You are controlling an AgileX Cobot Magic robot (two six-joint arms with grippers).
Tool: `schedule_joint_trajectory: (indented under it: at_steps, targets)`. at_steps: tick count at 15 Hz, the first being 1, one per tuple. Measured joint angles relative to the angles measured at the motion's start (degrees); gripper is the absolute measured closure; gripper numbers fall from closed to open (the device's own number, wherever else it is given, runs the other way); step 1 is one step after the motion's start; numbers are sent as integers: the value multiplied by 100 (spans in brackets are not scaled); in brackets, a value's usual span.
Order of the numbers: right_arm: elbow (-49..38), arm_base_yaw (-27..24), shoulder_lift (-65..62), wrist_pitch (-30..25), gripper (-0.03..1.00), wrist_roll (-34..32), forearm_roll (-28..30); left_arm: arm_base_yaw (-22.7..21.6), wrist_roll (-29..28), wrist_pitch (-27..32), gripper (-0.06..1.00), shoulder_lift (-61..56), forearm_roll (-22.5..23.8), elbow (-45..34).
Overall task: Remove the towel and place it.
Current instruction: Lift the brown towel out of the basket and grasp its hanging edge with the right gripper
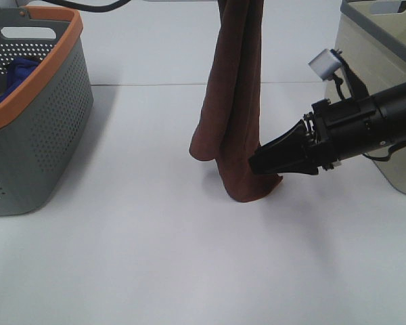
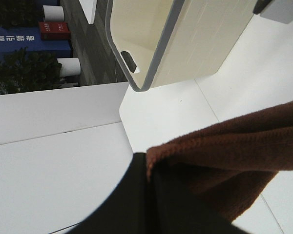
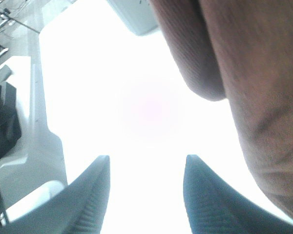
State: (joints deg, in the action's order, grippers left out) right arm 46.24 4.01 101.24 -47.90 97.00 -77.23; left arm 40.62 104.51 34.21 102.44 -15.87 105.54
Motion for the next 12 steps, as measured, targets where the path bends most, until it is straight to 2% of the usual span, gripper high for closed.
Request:
schedule_joint_trajectory:
  at_steps: [3,6,10,12]
  targets:
    - [0,0,-97,166,57,344,-521,0,0,0,94,0,0,0]
    - [0,0,-97,-252,57,802,-1272,0,0,0,94,0,0,0]
    - [0,0,-80,-292,57,1197,-1610,0,0,0,94,0,0,0]
    - [0,0,-57,-665,57,1238,-1564,0,0,0,94,0,0,0]
